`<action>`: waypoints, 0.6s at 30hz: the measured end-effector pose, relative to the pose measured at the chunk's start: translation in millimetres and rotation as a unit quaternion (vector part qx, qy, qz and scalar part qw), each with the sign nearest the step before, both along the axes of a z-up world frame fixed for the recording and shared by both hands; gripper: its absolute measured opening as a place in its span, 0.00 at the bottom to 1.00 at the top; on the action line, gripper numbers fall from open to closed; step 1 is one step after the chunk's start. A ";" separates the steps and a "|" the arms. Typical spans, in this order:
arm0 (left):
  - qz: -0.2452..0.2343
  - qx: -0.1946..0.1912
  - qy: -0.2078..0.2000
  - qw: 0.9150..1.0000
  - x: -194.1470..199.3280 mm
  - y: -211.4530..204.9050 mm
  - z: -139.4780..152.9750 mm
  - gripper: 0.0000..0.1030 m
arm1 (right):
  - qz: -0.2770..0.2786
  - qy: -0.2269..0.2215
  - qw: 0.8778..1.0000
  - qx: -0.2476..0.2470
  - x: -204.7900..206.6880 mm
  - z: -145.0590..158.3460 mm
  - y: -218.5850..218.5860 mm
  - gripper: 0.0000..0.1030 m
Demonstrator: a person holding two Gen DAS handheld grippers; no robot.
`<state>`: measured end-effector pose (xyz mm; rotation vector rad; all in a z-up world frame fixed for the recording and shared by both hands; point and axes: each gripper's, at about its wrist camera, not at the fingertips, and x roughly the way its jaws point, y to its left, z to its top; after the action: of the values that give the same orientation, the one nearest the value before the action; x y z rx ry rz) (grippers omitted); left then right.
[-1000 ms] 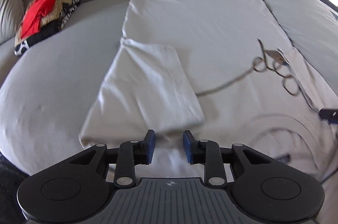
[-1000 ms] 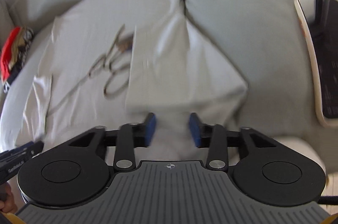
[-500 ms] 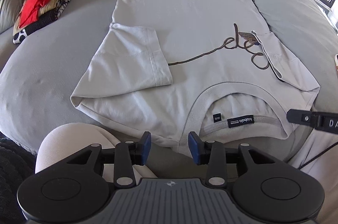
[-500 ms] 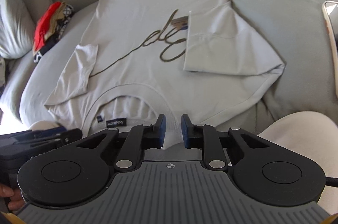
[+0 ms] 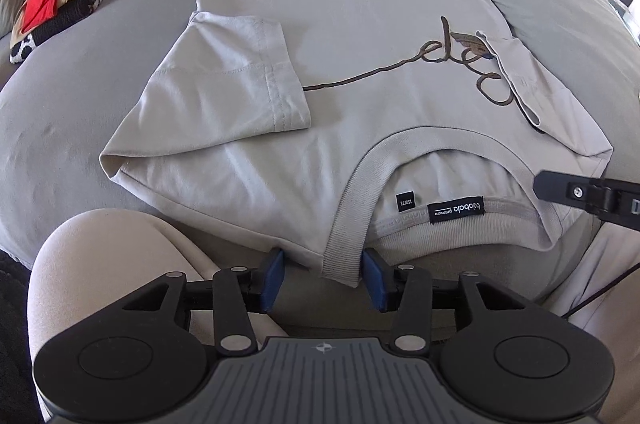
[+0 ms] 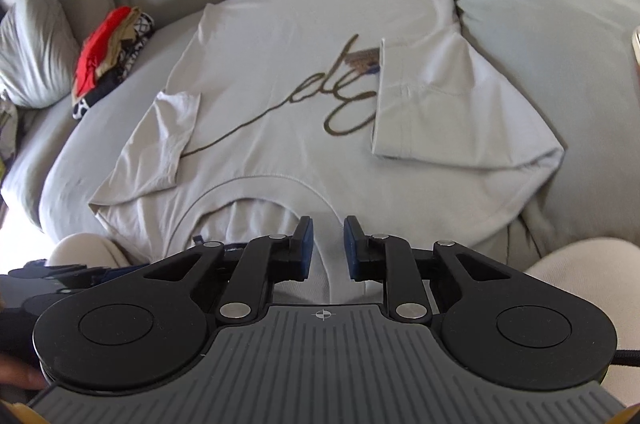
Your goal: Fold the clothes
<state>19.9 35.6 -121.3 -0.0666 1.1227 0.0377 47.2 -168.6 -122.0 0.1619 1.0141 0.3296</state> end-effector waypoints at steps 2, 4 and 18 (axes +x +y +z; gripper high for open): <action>0.000 0.000 0.000 1.000 -1.7 0.5 -0.1 0.42 | 0.009 0.000 1.000 -0.009 -2.0 -0.8 1.4 0.22; -0.001 0.001 0.000 1.000 -2.4 0.5 -0.8 0.42 | 0.017 0.003 1.000 -0.018 -5.2 -0.7 2.2 0.21; -0.009 0.016 0.012 1.000 -9.6 -5.7 2.5 0.42 | -0.009 0.130 0.990 0.059 -29.3 -11.2 -13.2 0.37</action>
<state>10.3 29.8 -118.8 -0.0281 1.1466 0.0406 18.0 -181.8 -133.3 0.3275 1.2515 0.3584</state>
